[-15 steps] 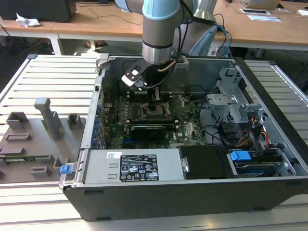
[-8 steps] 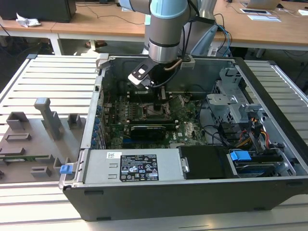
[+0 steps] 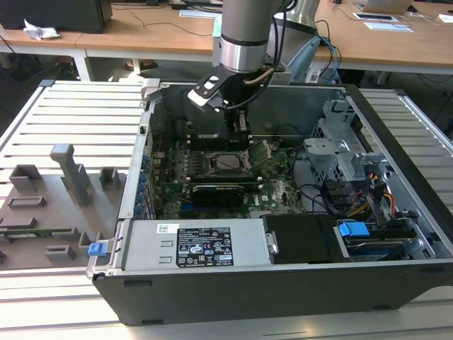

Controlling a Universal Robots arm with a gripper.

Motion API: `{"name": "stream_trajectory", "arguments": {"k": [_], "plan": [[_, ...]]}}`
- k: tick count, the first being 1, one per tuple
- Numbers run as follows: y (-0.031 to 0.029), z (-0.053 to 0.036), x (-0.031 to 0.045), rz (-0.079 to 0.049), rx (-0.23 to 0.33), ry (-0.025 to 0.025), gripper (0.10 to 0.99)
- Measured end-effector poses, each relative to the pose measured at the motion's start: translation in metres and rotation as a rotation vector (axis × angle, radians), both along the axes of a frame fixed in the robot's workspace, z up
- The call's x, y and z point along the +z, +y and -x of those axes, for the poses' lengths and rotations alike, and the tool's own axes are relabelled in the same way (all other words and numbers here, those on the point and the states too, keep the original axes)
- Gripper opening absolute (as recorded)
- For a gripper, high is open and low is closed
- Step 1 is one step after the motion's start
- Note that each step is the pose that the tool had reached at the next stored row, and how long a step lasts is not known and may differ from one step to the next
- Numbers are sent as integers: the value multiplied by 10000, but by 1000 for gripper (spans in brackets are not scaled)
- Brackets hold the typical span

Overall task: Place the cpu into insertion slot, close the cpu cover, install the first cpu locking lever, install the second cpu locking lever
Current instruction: 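Place the cpu into insertion slot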

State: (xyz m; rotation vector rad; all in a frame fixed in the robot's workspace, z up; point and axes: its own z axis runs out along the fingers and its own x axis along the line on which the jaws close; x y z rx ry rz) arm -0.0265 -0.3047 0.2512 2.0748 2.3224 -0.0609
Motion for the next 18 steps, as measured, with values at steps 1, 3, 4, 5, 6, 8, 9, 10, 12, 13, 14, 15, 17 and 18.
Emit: {"name": "stream_trajectory", "arguments": {"k": [1, 3, 4, 5, 6, 8, 9, 10, 12, 13, 14, 15, 17, 18], "plan": [[0, 0, 24, 19, -1, 1, 106], [0, 0, 95, 68, 0, 2, 106], [0, 0, 113, 75, 1, 1, 106], [0, 0, 139, 86, 0, 1, 106], [0, 0, 160, 95, 0, 1, 106], [0, 0, 198, 110, 0, 1, 106], [0, 0, 251, 125, 0, 1, 106], [0, 0, 326, 138, 0, 0, 106], [0, 0, 482, 152, 0, 1, 106], [0, 0, 505, 153, 0, 1, 106], [0, 0, 506, 151, 0, -1, 106], [0, 0, 506, 150, 0, -2, 106], [0, 0, 507, 153, 0, 0, 106], [0, 0, 507, 152, 0, 0, 106]]}}
